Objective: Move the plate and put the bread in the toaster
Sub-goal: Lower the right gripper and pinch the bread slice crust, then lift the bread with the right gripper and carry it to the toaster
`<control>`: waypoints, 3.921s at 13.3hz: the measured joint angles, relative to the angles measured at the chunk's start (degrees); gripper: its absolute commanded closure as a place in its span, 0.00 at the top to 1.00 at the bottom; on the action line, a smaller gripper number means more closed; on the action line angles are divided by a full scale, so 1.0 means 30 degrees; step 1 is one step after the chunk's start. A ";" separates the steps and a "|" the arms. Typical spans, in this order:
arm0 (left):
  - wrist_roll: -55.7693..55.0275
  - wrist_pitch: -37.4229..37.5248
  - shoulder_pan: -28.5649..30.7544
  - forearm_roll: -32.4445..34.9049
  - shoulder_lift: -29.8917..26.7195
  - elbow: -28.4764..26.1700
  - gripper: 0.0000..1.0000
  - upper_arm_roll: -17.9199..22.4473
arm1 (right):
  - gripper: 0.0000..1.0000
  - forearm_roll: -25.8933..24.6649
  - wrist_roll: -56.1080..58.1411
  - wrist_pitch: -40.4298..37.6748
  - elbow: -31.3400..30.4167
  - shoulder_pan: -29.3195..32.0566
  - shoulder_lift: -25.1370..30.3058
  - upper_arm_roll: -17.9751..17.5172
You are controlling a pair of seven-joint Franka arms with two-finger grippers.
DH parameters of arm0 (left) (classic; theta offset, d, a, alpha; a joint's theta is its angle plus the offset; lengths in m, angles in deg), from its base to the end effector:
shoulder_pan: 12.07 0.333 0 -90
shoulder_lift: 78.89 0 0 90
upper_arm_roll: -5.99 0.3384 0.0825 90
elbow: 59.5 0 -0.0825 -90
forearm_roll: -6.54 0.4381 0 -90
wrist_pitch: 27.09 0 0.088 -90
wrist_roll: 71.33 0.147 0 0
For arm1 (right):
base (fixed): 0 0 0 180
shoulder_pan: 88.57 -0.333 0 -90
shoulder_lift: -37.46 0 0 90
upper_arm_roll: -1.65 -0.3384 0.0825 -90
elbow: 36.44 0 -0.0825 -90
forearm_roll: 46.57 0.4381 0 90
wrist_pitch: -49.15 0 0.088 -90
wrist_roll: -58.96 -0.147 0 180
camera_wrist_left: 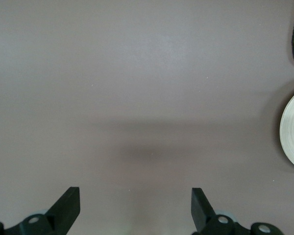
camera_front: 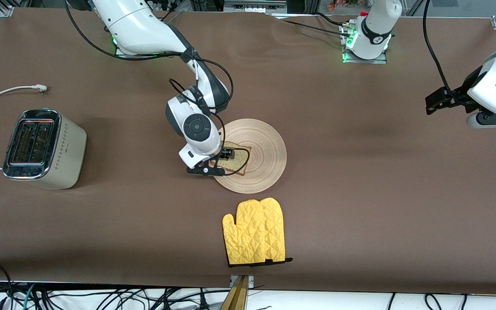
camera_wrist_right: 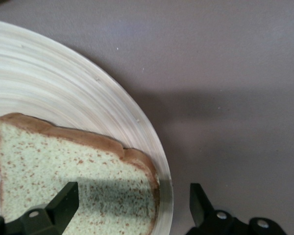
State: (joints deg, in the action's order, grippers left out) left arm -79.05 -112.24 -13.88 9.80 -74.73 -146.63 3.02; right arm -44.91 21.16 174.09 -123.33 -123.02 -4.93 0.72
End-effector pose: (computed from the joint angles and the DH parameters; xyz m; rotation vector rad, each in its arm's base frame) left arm 0.6171 -0.0418 0.5818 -3.0722 -0.0815 0.1548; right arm 0.6169 0.4389 0.1607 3.1198 -0.0992 -0.1268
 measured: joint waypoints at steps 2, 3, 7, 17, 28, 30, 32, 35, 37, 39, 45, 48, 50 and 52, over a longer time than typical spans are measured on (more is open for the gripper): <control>0.0000 0.0000 0.0000 0.0000 0.0000 0.0000 1.00 0.0000 | 1.00 0.0000 0.0000 0.0002 0.0000 -0.0143 -0.0117 -0.0002; 0.0001 0.0000 0.0000 0.0000 0.0001 0.0000 1.00 0.0000 | 1.00 0.0000 0.0000 0.0002 0.0001 -0.0194 -0.0123 -0.0001; 0.0001 0.0000 0.0001 0.0001 0.0013 0.0000 1.00 0.0001 | 1.00 -0.0001 0.0000 0.0003 0.0072 -0.0324 -0.0122 -0.0001; 0.0001 -0.0002 0.0014 0.0055 0.0053 0.0000 1.00 0.0034 | 0.29 -0.0005 0.0000 0.0001 0.0080 -0.0623 -0.0122 0.0024; 0.0001 -0.0009 0.0016 0.0064 0.0113 0.0000 1.00 0.0042 | 0.00 -0.0040 0.0000 -0.0046 0.0084 -0.0622 -0.0134 0.0076; 0.0002 -0.0010 0.0016 0.0064 0.0179 0.0000 1.00 0.0042 | 0.00 -0.0052 0.0000 -0.0009 0.0084 -0.0622 -0.0152 0.0076; 0.0002 -0.0015 0.0016 0.0064 0.0247 0.0000 1.00 0.0041 | 0.00 -0.0096 0.0022 0.0003 0.0095 -0.0623 -0.0153 0.0077; 0.0002 -0.0183 -0.0002 0.0064 0.0280 0.0025 1.00 0.0011 | 0.00 -0.0331 0.0049 0.0097 0.0324 -0.0609 -0.0114 0.0165; 0.0002 -0.0827 -0.0033 0.0064 0.0307 0.0039 1.00 -0.0023 | 0.00 -0.1015 0.0102 -0.0696 0.0656 -0.0590 0.0245 0.0429; 0.0002 -0.1046 -0.0026 -0.0032 0.0321 0.0054 1.00 -0.0021 | 0.00 -0.1934 0.0226 -0.2457 0.1185 -0.0534 0.1034 0.0694; 0.0002 -0.1150 0.0042 -0.0120 0.0322 0.0087 1.00 0.0018 | 0.00 -0.4136 0.3399 -1.1839 0.5410 -0.0366 0.2240 0.2467; 0.0002 -0.1258 0.0043 -0.0125 0.0323 0.0097 1.00 0.0019 | 0.00 -0.4846 0.7537 -1.3914 0.6393 -0.0257 0.2599 0.5509; 0.0002 -0.1278 0.0044 -0.0127 0.0323 0.0109 1.00 0.0019 | 0.00 -0.5089 1.0110 -1.5301 0.6484 -0.0180 0.2974 0.7627; 0.0002 -0.1304 0.0044 -0.0128 0.0324 0.0119 1.00 0.0019 | 0.00 -0.5200 1.1681 -1.6278 0.6471 -0.0100 0.3041 0.9563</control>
State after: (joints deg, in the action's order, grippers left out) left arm -79.04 -116.16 -13.75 9.42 -73.76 -146.28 3.07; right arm -60.51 56.20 125.26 -103.92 -123.32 4.20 29.41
